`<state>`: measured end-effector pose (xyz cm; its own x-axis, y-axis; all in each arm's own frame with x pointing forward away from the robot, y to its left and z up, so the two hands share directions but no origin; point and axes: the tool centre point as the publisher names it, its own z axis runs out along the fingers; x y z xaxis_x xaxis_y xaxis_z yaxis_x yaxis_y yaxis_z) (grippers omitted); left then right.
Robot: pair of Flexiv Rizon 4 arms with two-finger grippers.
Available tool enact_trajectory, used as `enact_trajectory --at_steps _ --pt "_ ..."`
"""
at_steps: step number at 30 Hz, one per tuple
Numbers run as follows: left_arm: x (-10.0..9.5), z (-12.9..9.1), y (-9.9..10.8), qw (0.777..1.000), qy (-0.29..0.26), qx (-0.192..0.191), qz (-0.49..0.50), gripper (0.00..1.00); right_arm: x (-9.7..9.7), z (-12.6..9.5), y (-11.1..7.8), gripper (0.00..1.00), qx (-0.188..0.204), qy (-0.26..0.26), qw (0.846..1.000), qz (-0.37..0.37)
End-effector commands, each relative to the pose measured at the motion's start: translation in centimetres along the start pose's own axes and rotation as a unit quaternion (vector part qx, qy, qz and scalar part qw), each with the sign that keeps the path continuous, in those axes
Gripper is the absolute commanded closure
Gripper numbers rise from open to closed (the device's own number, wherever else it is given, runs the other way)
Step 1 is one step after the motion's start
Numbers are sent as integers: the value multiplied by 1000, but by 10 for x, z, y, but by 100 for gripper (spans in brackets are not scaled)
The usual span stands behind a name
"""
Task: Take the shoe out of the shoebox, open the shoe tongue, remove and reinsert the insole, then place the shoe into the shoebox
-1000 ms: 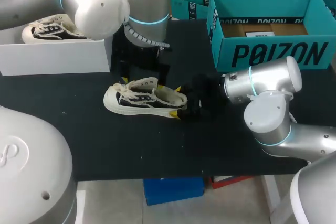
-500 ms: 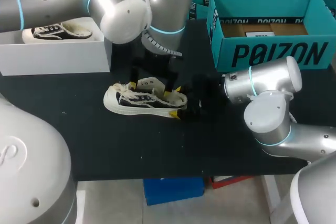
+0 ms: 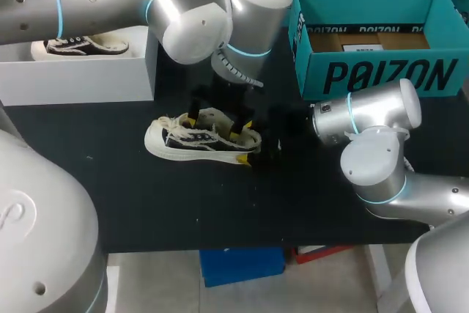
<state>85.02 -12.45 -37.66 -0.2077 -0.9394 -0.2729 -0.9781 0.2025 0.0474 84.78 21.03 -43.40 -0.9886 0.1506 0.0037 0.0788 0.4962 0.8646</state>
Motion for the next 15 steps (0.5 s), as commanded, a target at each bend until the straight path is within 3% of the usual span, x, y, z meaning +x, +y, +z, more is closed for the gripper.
enact_trajectory --at_steps 1,2,15 --pt "0 4 -2 1000 -2 -2 -1 82 -1 4 -1 100 1 0 1000 1" --pt "-1 4 -2 1000 -3 -2 -1 100 -1 4 -1 100 1 0 1000 1" --pt "-18 -10 0 999 40 -7 8 100 -1 4 -1 100 1 0 1000 1"
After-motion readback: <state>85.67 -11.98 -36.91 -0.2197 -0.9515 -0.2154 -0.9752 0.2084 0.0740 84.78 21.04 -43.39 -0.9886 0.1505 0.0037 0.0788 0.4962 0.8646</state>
